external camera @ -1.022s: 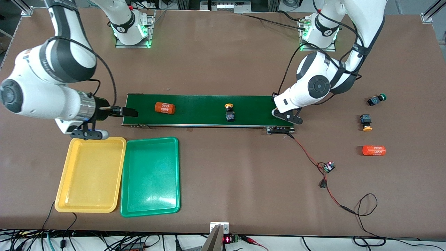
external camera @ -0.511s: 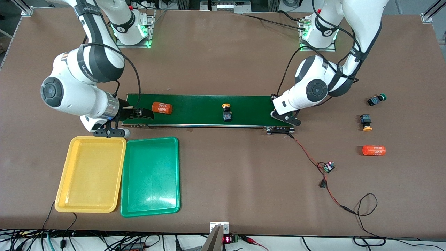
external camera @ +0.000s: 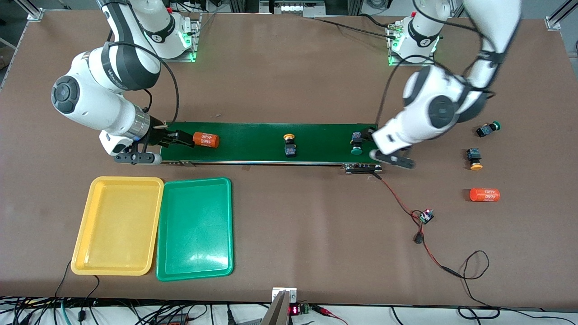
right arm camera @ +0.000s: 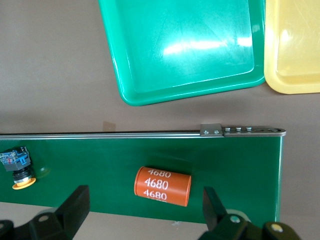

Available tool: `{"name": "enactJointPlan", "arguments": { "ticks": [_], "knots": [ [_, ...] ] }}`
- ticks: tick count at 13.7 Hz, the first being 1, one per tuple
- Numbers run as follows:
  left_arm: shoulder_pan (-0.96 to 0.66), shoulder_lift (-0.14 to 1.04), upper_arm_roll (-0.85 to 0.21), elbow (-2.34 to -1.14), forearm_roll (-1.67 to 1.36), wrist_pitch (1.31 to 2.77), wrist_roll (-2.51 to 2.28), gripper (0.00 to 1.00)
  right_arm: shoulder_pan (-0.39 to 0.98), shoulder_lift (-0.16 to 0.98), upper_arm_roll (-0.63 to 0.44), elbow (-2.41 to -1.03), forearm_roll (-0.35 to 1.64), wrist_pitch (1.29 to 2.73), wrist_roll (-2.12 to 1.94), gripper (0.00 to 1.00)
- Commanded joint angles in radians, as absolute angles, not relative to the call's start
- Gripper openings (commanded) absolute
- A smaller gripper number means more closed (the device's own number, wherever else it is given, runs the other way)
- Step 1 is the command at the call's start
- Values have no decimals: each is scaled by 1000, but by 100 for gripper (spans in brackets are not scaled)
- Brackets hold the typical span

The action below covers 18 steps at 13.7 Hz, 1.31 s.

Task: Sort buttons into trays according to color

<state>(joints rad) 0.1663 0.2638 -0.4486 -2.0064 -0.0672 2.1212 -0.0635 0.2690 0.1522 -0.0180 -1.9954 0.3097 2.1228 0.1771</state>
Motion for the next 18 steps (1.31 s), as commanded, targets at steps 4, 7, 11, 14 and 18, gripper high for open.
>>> {"name": "enactJointPlan", "arguments": {
  "ticks": [4,7,11,14,18],
  "knots": [
    [382,377,-454,-1843,101,2023,234,100,344,107,32,-2088,330,2218,317,100],
    [477,457,-454,-1787,161,2028,528,100,376,144,52,-2088,330,2253,360,100],
    [528,558,-457,-1717,246,2043,979,100,417,192,89,-2077,330,2313,507,100],
    [528,583,-457,-1698,302,2147,1216,100,433,221,104,-2072,315,2362,537,100],
    [587,635,-456,-1687,296,2166,1411,100,465,253,109,-2048,142,2358,508,100]
  ]
}}
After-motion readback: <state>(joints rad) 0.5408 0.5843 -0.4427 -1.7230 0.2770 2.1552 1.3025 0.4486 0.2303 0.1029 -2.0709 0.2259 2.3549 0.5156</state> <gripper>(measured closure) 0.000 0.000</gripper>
